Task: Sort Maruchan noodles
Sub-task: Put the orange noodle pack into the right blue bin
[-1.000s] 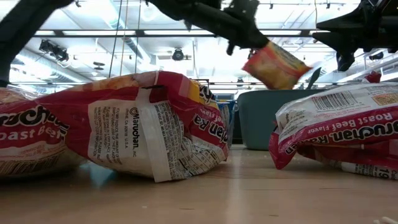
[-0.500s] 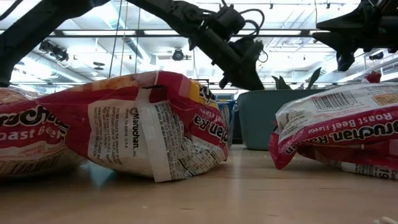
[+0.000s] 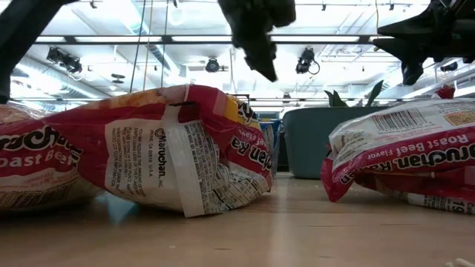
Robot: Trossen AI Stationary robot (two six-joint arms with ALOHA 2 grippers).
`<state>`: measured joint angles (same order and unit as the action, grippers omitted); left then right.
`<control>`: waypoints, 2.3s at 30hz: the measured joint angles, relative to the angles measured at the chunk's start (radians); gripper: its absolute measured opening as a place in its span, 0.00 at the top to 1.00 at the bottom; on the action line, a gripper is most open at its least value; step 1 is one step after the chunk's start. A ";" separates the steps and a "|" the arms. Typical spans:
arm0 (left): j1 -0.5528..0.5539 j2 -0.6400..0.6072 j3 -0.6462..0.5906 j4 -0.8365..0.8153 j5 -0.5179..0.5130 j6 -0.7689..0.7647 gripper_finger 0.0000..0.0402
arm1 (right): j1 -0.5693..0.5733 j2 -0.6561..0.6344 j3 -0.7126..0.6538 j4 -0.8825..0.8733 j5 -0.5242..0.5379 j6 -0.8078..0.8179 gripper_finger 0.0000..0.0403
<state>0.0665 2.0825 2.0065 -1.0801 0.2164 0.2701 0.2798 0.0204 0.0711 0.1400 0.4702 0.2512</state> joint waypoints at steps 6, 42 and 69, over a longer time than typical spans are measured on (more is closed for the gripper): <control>-0.134 0.002 0.000 -0.104 -0.035 -0.115 0.58 | 0.000 0.000 0.000 0.001 0.000 0.000 0.72; -0.352 -0.248 -0.812 0.159 0.060 -0.843 0.65 | 0.000 0.000 0.000 0.001 0.000 0.000 0.72; -0.374 -0.248 -0.902 0.268 0.042 -0.843 0.98 | 0.000 0.000 0.000 0.001 0.000 0.000 0.72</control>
<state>-0.3080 1.8347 1.1049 -0.8124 0.2581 -0.5734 0.2798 0.0200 0.0711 0.1410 0.4698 0.2512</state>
